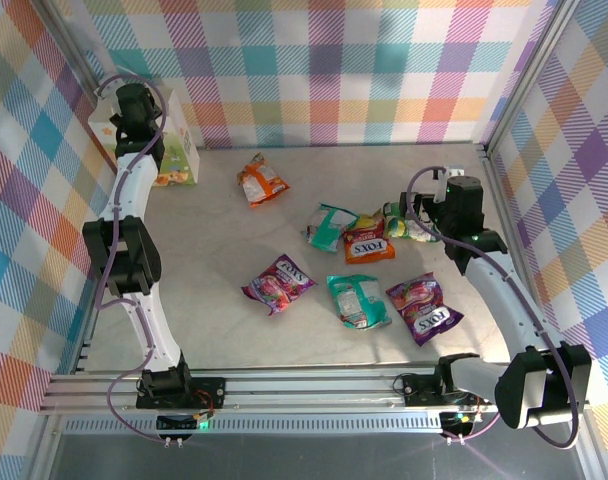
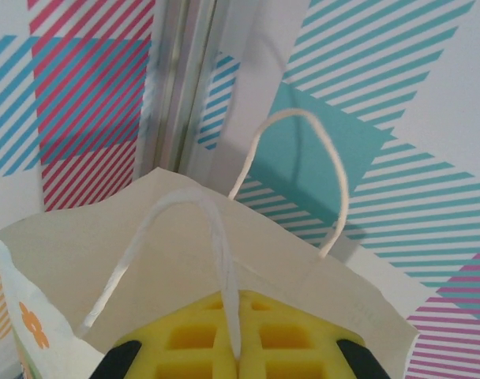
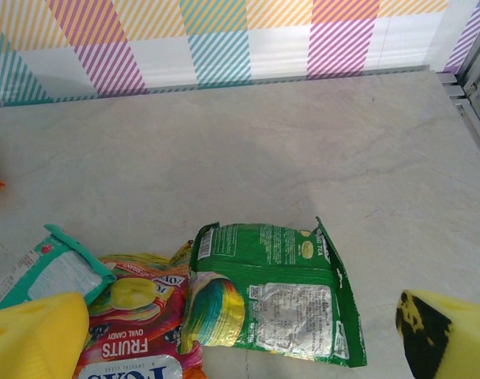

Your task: Place the snacks into the paper bag

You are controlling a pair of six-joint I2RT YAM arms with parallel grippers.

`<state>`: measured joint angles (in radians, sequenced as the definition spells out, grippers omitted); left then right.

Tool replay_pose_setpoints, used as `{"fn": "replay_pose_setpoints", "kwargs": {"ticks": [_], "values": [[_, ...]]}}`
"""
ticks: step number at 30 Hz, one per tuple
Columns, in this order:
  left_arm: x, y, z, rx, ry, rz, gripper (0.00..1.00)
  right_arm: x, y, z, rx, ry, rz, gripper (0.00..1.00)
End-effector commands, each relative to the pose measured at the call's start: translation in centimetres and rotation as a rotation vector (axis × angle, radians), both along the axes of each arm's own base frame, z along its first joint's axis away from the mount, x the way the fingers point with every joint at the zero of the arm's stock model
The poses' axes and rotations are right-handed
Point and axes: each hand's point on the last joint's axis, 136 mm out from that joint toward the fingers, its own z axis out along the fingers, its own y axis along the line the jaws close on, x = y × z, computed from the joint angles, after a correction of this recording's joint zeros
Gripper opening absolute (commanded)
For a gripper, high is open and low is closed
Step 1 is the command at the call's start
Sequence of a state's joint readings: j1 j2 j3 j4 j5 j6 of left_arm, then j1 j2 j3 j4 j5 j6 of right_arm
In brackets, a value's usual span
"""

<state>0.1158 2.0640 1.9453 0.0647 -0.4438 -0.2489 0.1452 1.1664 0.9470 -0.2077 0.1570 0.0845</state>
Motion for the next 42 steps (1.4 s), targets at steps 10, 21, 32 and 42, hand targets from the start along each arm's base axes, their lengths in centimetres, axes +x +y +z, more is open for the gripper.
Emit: {"fn": "replay_pose_setpoints", "kwargs": {"ticks": [10,21,32,42], "values": [[-4.2,-2.2,2.7,-0.048,0.002,-0.101,0.00,-0.7,1.2,2.1,-0.002,-0.044,0.038,1.00],[-8.9,-3.6,1.1,-0.081,0.080,-0.152,0.00,-1.9,1.9,2.7,0.021,-0.055,0.070,1.00],[-14.9,-5.9,0.0,-0.153,0.154,-0.233,0.00,-3.8,3.1,4.3,0.068,-0.076,0.149,0.99],[-19.7,-7.3,-0.4,-0.174,0.228,-0.269,0.00,-4.3,5.8,3.2,0.094,-0.013,0.228,0.99]]}}
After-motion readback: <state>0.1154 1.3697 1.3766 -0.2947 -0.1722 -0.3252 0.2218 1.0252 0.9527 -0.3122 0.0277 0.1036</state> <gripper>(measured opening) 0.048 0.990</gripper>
